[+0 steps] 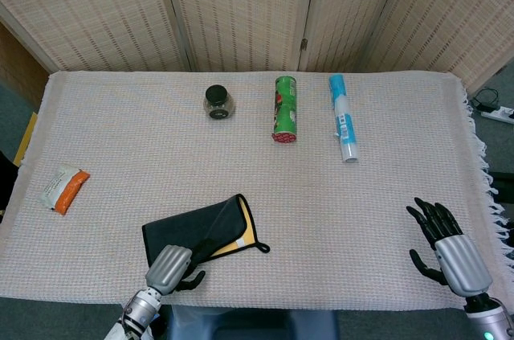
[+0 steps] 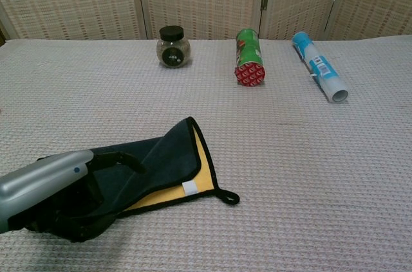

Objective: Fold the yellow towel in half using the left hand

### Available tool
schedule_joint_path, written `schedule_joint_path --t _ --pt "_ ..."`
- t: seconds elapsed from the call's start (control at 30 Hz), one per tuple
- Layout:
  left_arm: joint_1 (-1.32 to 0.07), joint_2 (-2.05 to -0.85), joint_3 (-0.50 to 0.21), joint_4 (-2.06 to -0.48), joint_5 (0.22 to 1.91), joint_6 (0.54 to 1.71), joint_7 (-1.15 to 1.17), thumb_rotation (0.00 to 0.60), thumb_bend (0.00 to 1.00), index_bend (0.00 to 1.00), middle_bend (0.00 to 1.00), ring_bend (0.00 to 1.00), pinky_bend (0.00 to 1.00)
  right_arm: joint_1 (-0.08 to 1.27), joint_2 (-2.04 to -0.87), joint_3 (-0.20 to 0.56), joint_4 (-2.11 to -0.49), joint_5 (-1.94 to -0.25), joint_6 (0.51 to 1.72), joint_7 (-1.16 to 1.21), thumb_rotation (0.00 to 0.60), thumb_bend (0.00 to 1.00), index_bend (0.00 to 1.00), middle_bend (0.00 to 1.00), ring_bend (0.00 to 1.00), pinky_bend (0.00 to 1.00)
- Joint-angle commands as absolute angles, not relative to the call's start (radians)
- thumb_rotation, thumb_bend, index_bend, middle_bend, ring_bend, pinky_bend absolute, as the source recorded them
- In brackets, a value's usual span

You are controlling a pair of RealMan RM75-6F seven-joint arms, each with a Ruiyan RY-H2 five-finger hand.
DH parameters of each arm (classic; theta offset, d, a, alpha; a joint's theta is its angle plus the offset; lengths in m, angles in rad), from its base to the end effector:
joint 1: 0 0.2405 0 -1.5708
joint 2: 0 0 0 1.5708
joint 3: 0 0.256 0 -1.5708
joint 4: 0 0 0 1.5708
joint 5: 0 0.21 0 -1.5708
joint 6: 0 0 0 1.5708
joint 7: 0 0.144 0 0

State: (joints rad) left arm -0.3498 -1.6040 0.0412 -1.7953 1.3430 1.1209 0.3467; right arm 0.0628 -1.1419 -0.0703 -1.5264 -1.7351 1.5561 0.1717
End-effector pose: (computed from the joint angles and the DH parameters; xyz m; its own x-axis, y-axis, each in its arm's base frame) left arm -0.1621 0.1816 -0.0441 0.1898 0.4747 0.8595 0.9582 -0.2806 -0.0566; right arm -0.3039 -0.1461 0.1388 0.3053 -0.0928 0.9477 -0.9367 -0.2085 0.2814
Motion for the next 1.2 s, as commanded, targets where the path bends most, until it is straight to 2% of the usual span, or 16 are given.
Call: schedule_joint_path --t 0.03,0.17,0.33,0.73,1.2 --pt "-0.379 -1.618 0.014 -1.791 1.317 1.088 0.358 0.600 0.51 0.18 1.00 1.00 1.00 0.061 -1.140 -0.069 -1.522 -1.725 1.554 0.179 0.600 0.48 0.00 0.00 0.00 0.00" --pt "-0.411 -1.626 -0.011 -1.796 1.276 1.048 0.376 0.600 0.66 0.16 1.00 1.00 1.00 0.060 -1.140 -0.068 -1.517 -1.715 1.547 0.187 0.600 0.48 0.00 0.00 0.00 0.00" --pt "-0.453 -1.637 -0.040 -1.788 1.219 1.002 0.401 0.600 0.77 0.18 1.00 1.00 1.00 0.053 -1.137 -0.064 -1.516 -1.710 1.561 0.189 0.600 0.48 0.00 0.00 0.00 0.00" --pt "-0.536 -1.686 -0.072 -1.719 1.046 0.953 0.501 0.600 0.78 0.19 1.00 1.00 1.00 0.045 -1.129 -0.057 -1.511 -1.695 1.569 0.205 0.600 0.48 0.00 0.00 0.00 0.00" --pt "-0.561 -1.706 -0.031 -1.705 1.025 0.950 0.492 0.600 0.78 0.21 1.00 1.00 1.00 0.041 -1.125 -0.050 -1.510 -1.693 1.577 0.215 0.600 0.48 0.00 0.00 0.00 0.00"
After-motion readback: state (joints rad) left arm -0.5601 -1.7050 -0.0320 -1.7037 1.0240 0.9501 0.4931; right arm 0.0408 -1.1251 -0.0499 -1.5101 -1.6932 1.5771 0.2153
